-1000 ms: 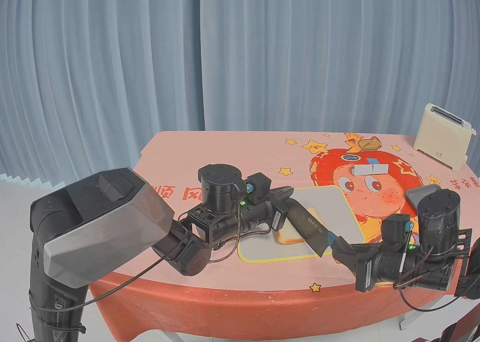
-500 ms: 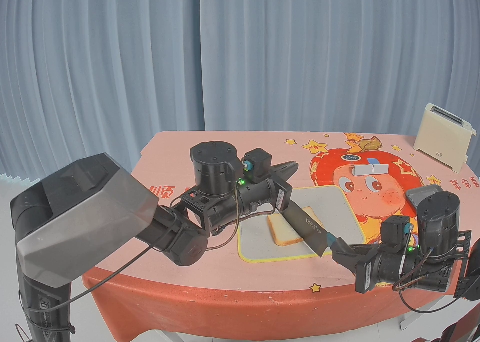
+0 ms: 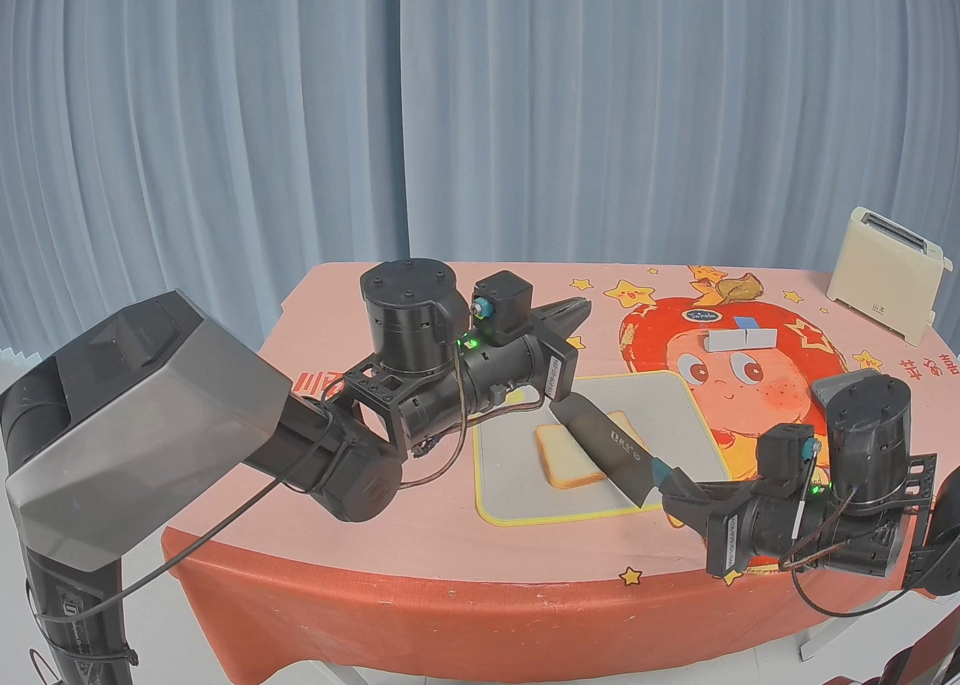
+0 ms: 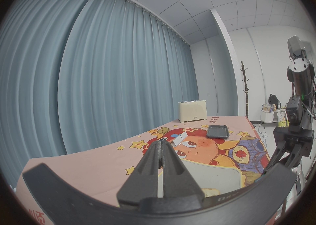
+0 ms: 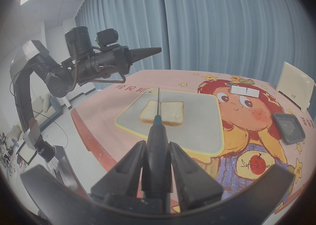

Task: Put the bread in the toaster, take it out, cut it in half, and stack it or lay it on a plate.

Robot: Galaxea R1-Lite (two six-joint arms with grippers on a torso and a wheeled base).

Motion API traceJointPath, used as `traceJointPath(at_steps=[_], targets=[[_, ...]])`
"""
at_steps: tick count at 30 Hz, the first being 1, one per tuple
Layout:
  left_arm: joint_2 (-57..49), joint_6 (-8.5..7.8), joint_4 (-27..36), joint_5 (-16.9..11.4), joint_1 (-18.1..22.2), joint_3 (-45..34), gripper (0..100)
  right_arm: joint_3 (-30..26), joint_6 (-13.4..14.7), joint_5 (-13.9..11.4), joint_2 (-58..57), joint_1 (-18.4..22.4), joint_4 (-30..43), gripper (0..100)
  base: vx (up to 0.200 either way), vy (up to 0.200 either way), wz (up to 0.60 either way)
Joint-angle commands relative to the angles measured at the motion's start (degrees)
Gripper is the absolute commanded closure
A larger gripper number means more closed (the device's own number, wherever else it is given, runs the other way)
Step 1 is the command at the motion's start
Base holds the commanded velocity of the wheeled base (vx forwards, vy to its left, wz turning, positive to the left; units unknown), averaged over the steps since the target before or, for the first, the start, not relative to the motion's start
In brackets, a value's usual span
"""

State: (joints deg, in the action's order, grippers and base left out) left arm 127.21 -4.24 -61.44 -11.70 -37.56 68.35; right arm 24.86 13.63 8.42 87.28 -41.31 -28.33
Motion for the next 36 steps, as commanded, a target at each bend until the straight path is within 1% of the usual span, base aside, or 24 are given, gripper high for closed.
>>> traceJointPath(at_steps=[1,5,12,19,27,29,32,36], targets=[[-0.03,-0.06,0.01,0.01,0.03,-0.24,100,0.63,-0.27,0.01,0.87,1.06,0.03,100,0.0,0.0,0.0],[-0.03,-0.15,0.09,0.01,-0.06,-0.24,100,0.46,-1.59,0.01,0.96,1.59,0.03,100,0.0,0.0,0.0],[-0.03,-0.24,0.09,0.01,0.03,-0.41,100,0.46,-1.59,0.01,1.05,0.97,0.03,100,0.0,0.0,0.0],[0.14,-0.42,0.53,0.01,-0.5,-1.73,100,0.72,-1.24,0.01,0.69,1.5,-0.06,100,0.0,0.0,0.0],[6.21,-0.77,0.09,0.1,-2.87,-1.56,100,0.63,-1.24,0.01,0.96,1.32,-0.06,100,0.0,0.0,0.0],[7.44,-1.03,0.36,0.19,-3.05,-0.94,100,0.54,-1.41,0.01,0.96,1.24,-0.06,100,0.0,0.0,0.0],[8.49,-0.94,0.62,0.37,-2.96,-0.24,100,0.54,-1.41,0.01,0.96,1.15,-0.06,100,0.0,0.0,0.0],[9.99,-1.03,0.53,1.33,-2.87,-0.85,100,0.81,-1.5,0.01,0.87,1.32,-0.06,100,0.0,0.0,0.0]])
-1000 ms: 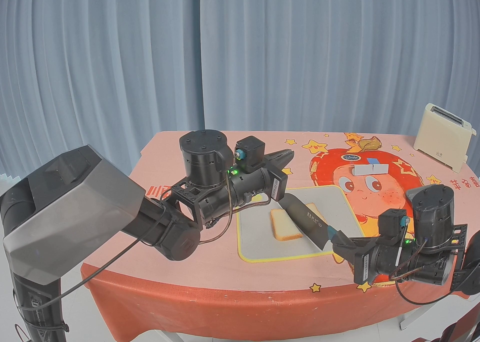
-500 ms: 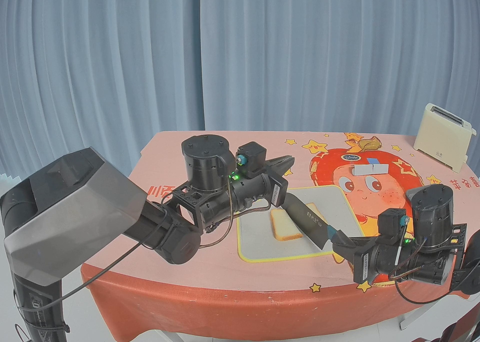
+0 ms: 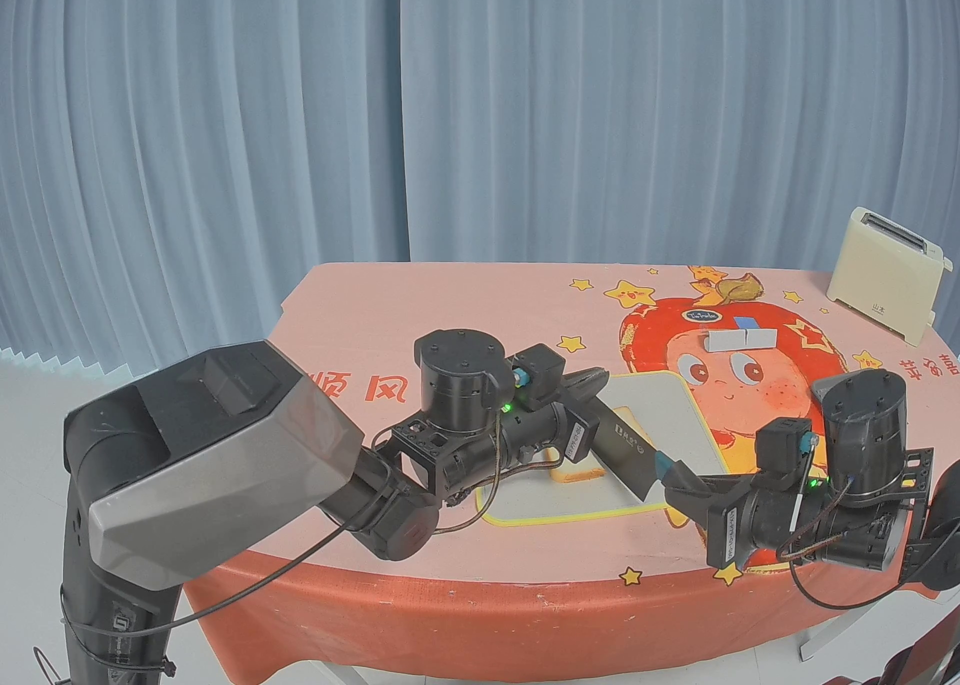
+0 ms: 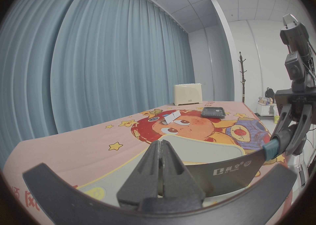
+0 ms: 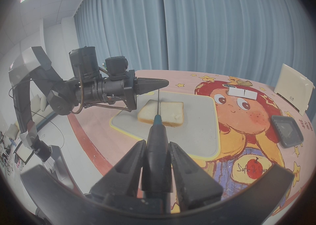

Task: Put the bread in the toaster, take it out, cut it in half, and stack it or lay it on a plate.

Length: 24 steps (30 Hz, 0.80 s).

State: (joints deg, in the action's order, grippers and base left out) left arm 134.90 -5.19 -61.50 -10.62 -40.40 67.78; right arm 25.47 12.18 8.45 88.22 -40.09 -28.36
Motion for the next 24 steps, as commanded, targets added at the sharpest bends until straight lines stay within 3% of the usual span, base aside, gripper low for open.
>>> traceJointPath(at_steps=[1,15,24], targets=[[2.47,-0.08,0.59,0.33,-0.03,-0.28,100,0.37,-0.05,-0.01,-0.07,0.19,-0.03,100,0.0,0.0,0.0],[-2.8,0.01,-0.02,0.42,0.32,0.25,100,0.46,-0.14,-0.01,-0.33,-0.16,-0.03,100,0.0,0.0,0.0],[-14.32,0.01,0.86,0.51,3.66,-3.97,100,0.37,-0.14,0.08,-0.77,0.37,-0.03,100,0.0,0.0,0.0]])
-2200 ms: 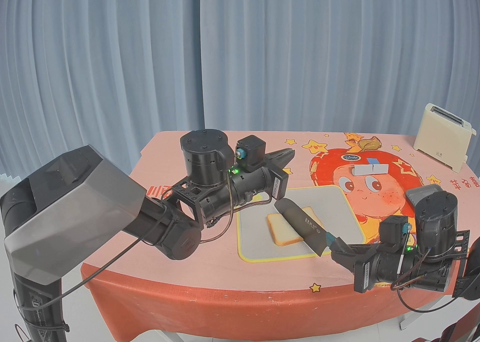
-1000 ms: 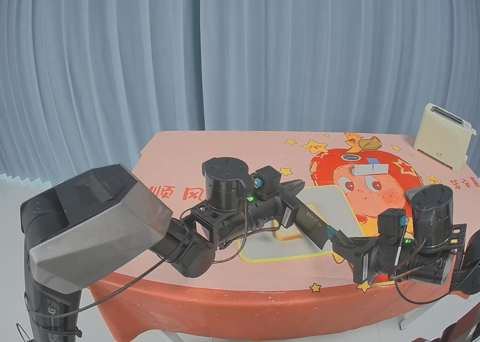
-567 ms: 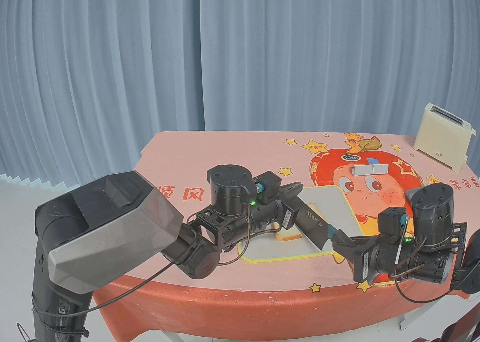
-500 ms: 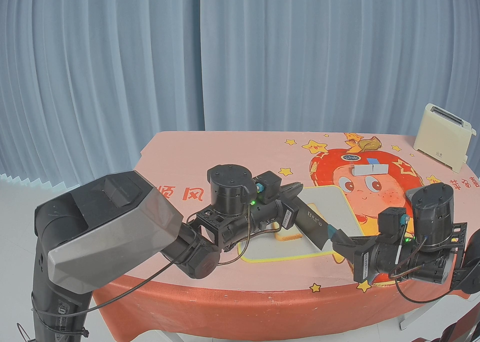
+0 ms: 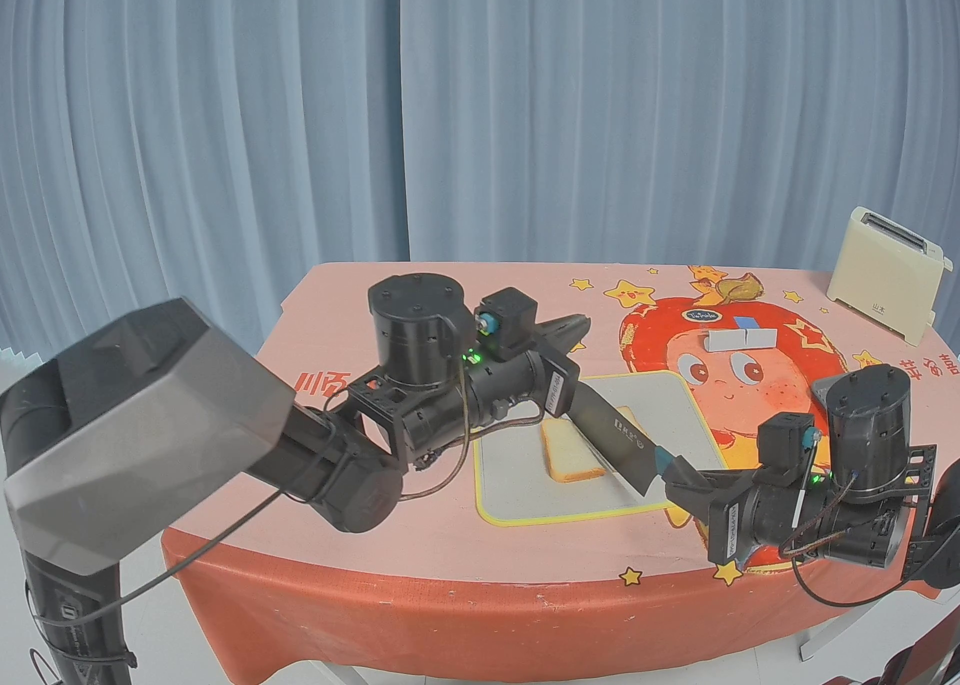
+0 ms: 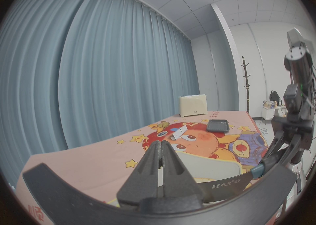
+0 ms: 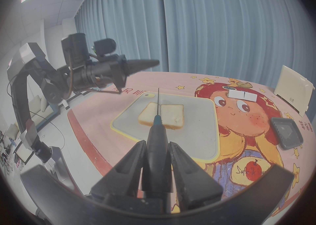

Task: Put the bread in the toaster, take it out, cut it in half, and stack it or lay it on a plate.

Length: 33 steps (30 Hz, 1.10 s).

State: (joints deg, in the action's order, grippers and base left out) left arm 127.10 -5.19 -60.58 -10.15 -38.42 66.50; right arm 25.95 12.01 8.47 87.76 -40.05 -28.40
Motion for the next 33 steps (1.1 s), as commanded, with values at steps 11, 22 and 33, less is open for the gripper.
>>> traceJointPath(at_steps=[11,22,33], targets=[[-16.18,-1.05,-1.21,1.1,5.99,-14.29,100,-0.29,0.03,0.58,-0.22,0.76,0.02,100,0.0,0.0,0.0],[-28.31,-1.93,-5.43,1.37,8.19,-33.19,100,-0.55,0.12,0.58,0.31,1.02,0.1,100,0.0,0.0,0.0],[-26.64,-2.01,-9.74,2.24,8.19,-34.16,100,-0.11,1.18,0.05,1.27,-2.23,0.02,100,0.0,0.0,0.0]])
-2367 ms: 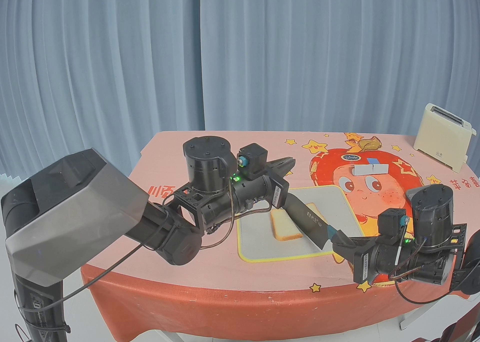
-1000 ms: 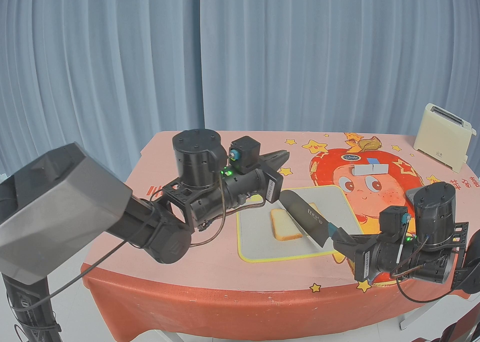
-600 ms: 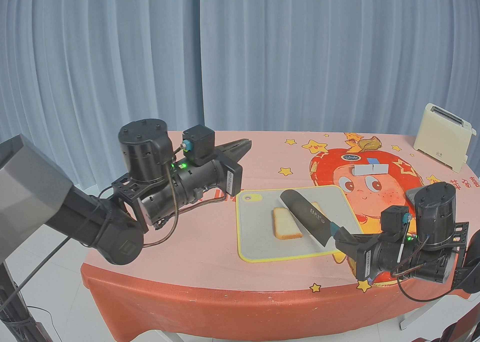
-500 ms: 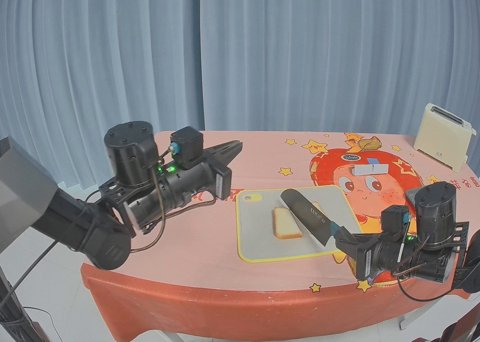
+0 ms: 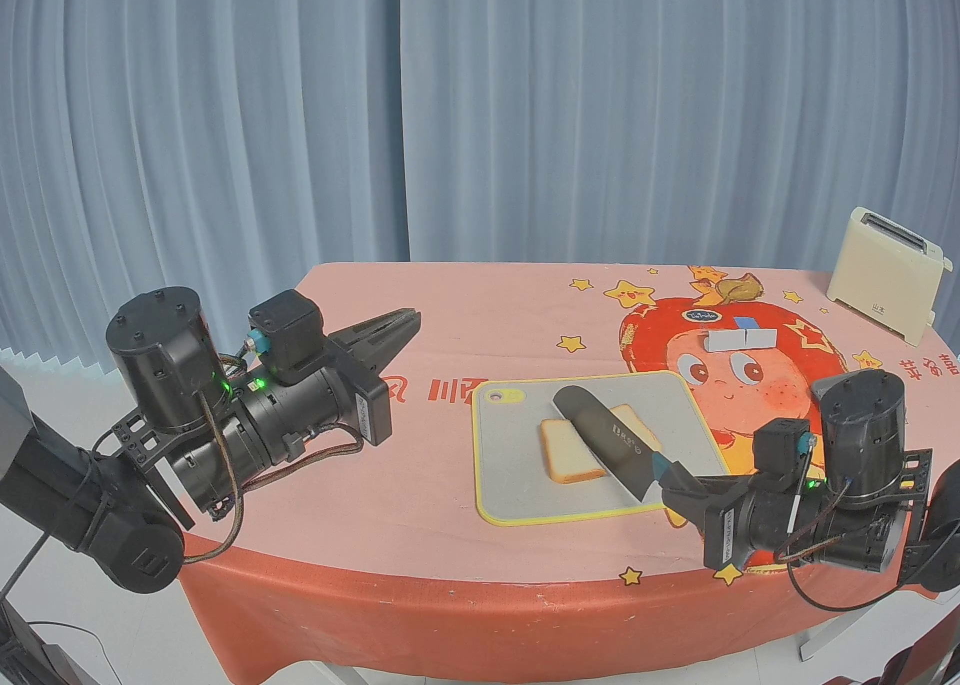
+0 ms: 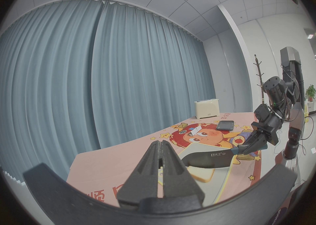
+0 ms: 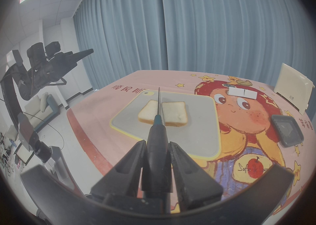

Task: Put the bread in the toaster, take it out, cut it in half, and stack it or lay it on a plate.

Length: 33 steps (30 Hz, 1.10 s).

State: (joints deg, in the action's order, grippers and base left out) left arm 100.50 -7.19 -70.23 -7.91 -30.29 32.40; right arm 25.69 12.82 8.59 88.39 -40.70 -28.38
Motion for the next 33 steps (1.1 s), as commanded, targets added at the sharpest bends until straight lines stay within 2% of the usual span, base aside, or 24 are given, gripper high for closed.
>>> traceJointPath(at_steps=[1,16,23,27,30,33], targets=[[-0.04,-0.01,-0.08,0.0,-0.03,-0.15,100,0.15,0.45,-0.07,0.82,-1.66,-0.01,100,0.0,0.0,0.0],[-1.09,0.16,-0.17,0.27,0.41,-1.2,100,0.86,0.53,0.46,0.02,-0.6,-0.18,100,0.0,0.0,0.0],[-2.41,-0.01,-0.7,0.35,5.68,-3.05,100,0.15,0.18,0.55,0.2,0.45,-6.6,100,0.0,0.0,0.0],[-6.28,0.07,-2.37,0.35,9.46,-9.73,100,-0.2,0.01,0.46,-0.06,1.86,-8.01,100,0.0,0.0,0.0],[-9.71,0.42,-2.72,0.53,10.87,-14.91,100,-0.2,-0.08,0.46,-0.15,2.3,-8.09,100,0.0,0.0,0.0],[-14.98,0.25,-2.72,0.44,15.09,-21.86,100,-0.2,-0.08,0.28,-0.5,3.09,-8.09,100,0.0,0.0,0.0]])
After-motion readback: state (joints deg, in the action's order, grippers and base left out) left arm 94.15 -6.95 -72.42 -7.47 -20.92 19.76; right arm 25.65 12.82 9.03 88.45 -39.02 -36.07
